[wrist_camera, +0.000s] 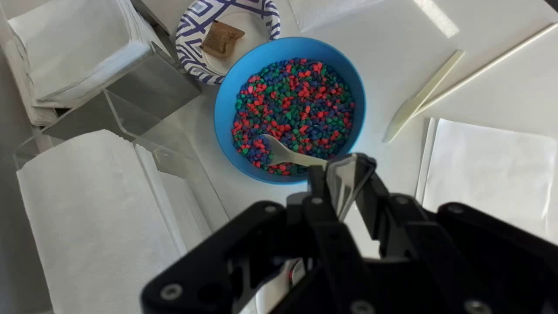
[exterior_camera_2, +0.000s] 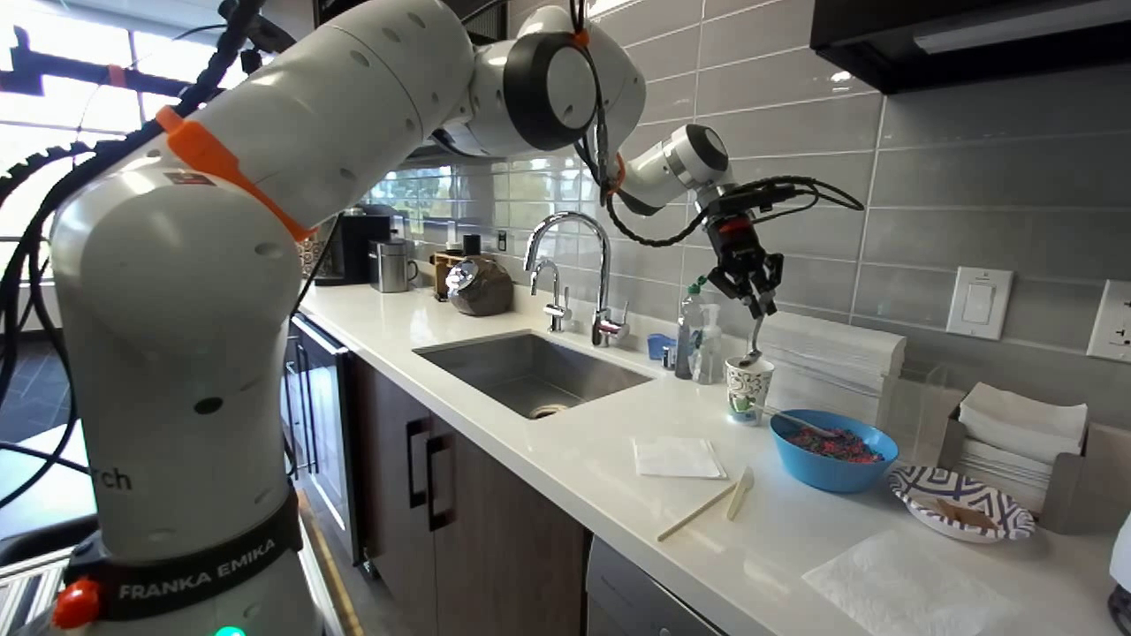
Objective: Put the spoon in the cup
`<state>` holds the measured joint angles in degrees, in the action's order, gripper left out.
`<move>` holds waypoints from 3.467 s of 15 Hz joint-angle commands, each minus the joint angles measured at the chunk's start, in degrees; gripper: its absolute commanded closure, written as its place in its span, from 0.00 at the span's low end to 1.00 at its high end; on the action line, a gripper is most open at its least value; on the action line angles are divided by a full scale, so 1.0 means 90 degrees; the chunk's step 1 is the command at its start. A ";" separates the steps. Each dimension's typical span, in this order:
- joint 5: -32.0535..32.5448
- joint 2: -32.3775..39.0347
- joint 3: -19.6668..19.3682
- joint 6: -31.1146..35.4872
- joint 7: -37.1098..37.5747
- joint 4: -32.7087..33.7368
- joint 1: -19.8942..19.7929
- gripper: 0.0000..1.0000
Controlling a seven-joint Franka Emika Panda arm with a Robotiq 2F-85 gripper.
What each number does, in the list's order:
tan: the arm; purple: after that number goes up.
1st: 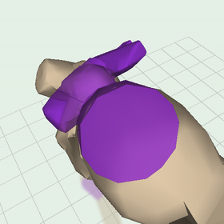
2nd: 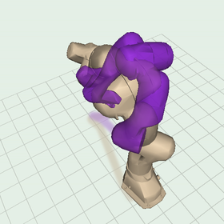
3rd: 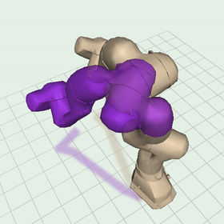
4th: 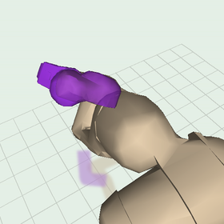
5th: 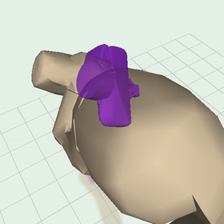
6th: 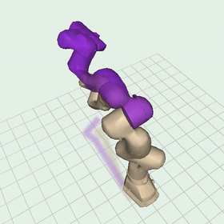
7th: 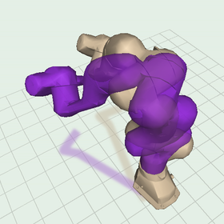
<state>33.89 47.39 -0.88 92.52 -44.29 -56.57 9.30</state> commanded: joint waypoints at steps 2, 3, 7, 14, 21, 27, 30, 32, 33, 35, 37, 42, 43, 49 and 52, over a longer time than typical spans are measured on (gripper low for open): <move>0.0203 0.0525 -0.0153 -0.0219 -0.0125 0.0617 0.0179 0.94; 0.0217 0.0594 -0.0164 -0.0219 -0.0148 0.0674 0.0194 0.94; 0.0239 0.0895 -0.0204 -0.0263 -0.0296 0.0993 0.0271 0.94; 0.0215 0.1382 -0.0311 -0.0460 -0.0676 0.1480 0.0409 0.94; 0.0147 0.1897 -0.0399 -0.0662 -0.0965 0.2056 0.0530 0.94; 0.0133 0.2139 -0.0450 -0.0806 -0.1105 0.2391 0.0523 0.94; 0.0097 0.2142 -0.0482 -0.0798 -0.1121 0.2427 0.0446 0.94; 0.0069 0.2108 -0.0482 -0.0777 -0.1117 0.2432 0.0358 0.94; 0.0058 0.2096 -0.0478 -0.0764 -0.1130 0.2448 0.0311 0.94; 0.0044 0.2082 -0.0465 -0.0759 -0.1175 0.2491 0.0224 0.94; 0.0020 0.2077 -0.0442 -0.0756 -0.1237 0.2518 0.0140 0.94; 0.0003 0.2175 -0.0402 -0.0751 -0.1388 0.2629 0.0101 0.94; 0.0011 0.2194 -0.0397 -0.0752 -0.1435 0.2647 0.0111 0.94; 0.0020 0.2288 -0.0355 -0.0790 -0.1657 0.2728 0.0170 0.94; 0.0021 0.2297 -0.0353 -0.0799 -0.1763 0.2735 0.0175 0.94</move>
<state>34.68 65.84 -4.23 87.41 -57.89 -35.75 10.91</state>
